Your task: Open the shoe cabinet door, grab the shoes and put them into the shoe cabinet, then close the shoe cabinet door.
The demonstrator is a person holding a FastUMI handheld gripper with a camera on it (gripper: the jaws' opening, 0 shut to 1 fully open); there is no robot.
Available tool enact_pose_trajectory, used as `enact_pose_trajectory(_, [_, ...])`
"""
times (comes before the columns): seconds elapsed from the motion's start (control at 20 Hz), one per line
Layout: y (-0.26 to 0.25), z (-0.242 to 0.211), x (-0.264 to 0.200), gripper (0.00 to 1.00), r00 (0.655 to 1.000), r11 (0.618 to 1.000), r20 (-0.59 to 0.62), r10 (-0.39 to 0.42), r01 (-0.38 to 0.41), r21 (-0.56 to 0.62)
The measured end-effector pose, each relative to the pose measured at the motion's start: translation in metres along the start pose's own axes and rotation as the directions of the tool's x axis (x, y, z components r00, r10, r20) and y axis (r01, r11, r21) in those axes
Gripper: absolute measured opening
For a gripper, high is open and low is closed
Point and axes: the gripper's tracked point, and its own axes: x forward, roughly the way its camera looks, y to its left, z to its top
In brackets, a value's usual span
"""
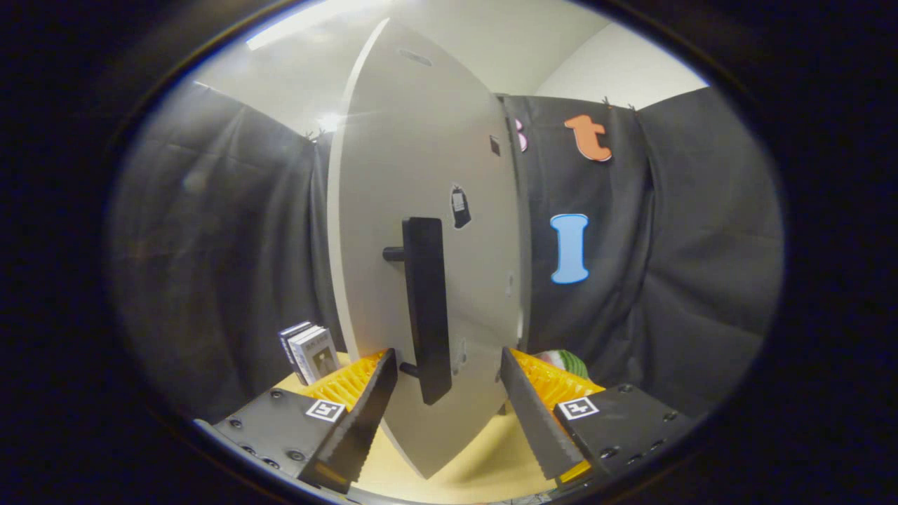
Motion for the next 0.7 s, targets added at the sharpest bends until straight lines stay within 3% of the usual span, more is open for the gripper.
enact_pose_trajectory(0.45, [0.070,-0.009,0.052,0.97,0.996,0.996,-0.022,0.088,-0.088,0.005])
enact_pose_trajectory(0.7, [0.095,-0.012,0.082,0.98,0.995,0.996,-0.028,0.093,-0.093,0.001])
